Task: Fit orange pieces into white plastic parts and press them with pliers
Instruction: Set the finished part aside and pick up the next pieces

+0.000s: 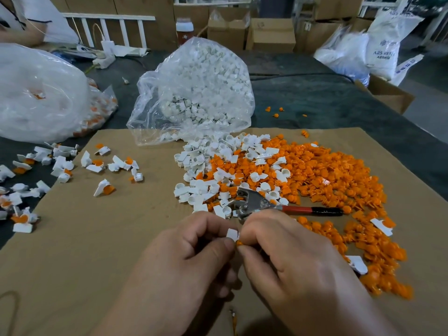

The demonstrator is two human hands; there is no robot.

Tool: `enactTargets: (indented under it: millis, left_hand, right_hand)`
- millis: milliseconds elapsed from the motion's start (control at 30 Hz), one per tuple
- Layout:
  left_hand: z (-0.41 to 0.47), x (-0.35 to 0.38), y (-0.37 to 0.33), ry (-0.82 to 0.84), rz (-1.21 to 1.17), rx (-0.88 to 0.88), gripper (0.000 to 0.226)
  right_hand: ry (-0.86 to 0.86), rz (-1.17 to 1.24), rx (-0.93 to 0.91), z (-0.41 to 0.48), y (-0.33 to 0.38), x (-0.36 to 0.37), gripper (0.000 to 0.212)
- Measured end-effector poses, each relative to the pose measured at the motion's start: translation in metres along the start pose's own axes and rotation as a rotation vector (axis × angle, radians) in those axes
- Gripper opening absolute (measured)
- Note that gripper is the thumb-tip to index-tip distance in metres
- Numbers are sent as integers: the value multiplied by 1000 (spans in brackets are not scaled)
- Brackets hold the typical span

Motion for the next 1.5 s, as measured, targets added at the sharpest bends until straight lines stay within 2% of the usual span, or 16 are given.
enactTargets:
  millis: [167, 267, 367, 433, 567, 667, 733, 833, 1033, 1100, 1133, 1200, 1267, 1333, 1400, 1500]
  left_hand:
    - [1, 4, 2, 35, -191, -25, 17]
    - [-1, 7, -2, 61, -145, 25, 22]
    - [0, 7, -9, 54, -107, 74, 17]
    - [0, 4, -10, 25, -74, 80, 28]
    - [-1, 2, -15, 29, -38, 138, 31]
    - [-5, 5, -20, 63, 12, 196, 36]
    - [-6, 8, -22, 94, 27, 206, 35]
    - [-7, 12, -23, 140, 38, 208, 32]
    - [-7, 16, -25, 118, 27, 166, 15]
    - [-6, 12, -25, 61, 43, 163, 17]
    - [-5, 9, -24, 38, 32, 154, 16]
    - [-4, 4, -23, 3, -13, 135, 16]
    - [-1, -4, -21, -30, -82, 120, 22]
    - [1, -11, -18, -63, -156, 103, 30]
    - [2, -15, -16, -76, -211, 93, 25]
    - [4, -13, -14, -55, -231, 85, 29]
  right_hand:
    - [22, -27, -4, 1, 4, 0, 15]
    - [30, -8, 30, 0, 0, 0, 13]
    - [40, 62, 70, -2, -6, 1, 7]
    - [36, 152, 104, -2, -10, 1, 8]
    - [71, 393, 189, -1, -24, 4, 7]
    - [186, 861, 357, -4, -42, 22, 12]
    - [292, 1065, 425, -7, -45, 36, 14]
    - [334, 1146, 400, -6, -45, 39, 14]
    - [271, 1166, 386, -5, -50, 40, 14]
    - [251, 1100, 400, -5, -49, 40, 14]
    - [233, 965, 388, -5, -49, 36, 12]
    - [109, 406, 291, -5, -51, 11, 10]
    - [25, -83, 216, -1, -43, -14, 24]
    - [160, -276, 297, 1, -54, -8, 44]
    - [348, -419, 405, -5, -73, 5, 63]
    - [416, -460, 428, -10, -83, 7, 69]
Point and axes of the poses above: each hand's wrist, its own z-axis towards the middle knuckle, its own x-axis out of the palm, y = z × x, the point moved 10 cm from there along z, towards the middle knuckle, and after that the axes turned 8 degrees about y, right-handed, at the moved point
